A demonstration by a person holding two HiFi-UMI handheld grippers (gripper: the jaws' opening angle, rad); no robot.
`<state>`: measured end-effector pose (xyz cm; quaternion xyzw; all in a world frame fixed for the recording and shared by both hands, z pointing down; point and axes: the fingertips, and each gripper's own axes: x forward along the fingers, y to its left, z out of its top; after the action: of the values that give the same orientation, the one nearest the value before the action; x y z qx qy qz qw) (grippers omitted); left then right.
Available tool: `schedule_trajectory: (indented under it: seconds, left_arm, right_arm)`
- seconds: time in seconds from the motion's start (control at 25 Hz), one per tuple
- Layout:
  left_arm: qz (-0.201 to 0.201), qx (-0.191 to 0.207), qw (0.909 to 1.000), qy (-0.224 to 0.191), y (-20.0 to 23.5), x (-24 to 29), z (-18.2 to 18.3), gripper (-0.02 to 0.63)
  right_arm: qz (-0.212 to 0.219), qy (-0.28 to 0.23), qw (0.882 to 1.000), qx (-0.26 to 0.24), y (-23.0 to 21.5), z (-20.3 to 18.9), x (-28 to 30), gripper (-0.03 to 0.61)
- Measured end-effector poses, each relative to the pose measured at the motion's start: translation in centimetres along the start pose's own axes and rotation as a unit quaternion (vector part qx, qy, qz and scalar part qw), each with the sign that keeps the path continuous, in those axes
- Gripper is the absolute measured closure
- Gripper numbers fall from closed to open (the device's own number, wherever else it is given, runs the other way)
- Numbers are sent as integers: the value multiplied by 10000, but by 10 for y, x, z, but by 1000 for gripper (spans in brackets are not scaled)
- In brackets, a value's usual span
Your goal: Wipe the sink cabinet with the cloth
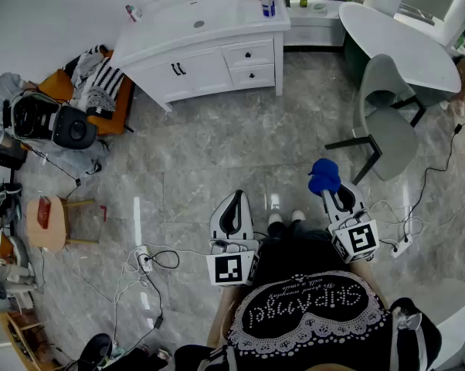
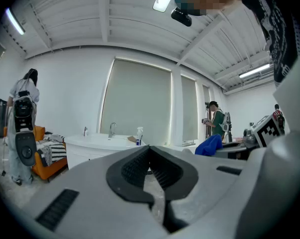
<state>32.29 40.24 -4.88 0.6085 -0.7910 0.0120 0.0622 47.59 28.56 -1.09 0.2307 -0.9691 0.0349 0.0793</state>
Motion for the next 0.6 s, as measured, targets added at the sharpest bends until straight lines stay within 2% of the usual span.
schedule_trajectory:
  seconds: [0.2,0.6]
  left_arm:
    - [-202,-42,9997,146,1,0,-7,609]
    - [-24,-253,9993,261,24,0,-10,609]
  right_arm:
    - [32,38,10000,10,7,-1,5,518]
    - [146,149,9998,11,17,-2,20,518]
